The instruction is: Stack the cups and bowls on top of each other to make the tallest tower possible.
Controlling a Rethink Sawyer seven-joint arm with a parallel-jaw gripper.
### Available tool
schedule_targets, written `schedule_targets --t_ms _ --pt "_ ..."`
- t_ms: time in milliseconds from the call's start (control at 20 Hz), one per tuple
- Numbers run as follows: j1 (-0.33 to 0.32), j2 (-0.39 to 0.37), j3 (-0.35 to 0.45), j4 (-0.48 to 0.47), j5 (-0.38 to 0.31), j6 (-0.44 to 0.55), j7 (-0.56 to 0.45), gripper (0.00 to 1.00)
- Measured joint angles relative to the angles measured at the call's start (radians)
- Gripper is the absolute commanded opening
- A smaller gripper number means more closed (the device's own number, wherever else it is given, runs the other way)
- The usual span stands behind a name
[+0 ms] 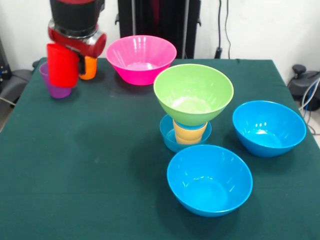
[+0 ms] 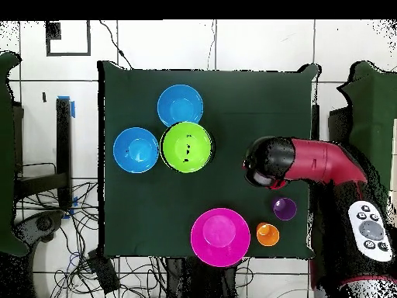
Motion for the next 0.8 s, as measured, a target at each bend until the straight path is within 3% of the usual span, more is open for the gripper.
schedule_targets --t_ms 350,550,800 --pt "-0.001 -0.018 0.09 -0.035 0.048 0.28 -0.02 0.0" --pt "-0.005 -0.034 0.139 -0.045 0.071 0.34 -0.034 0.0" --pt "-0.007 -0.062 0.186 -0.051 0.096 0.344 -0.039 0.0"
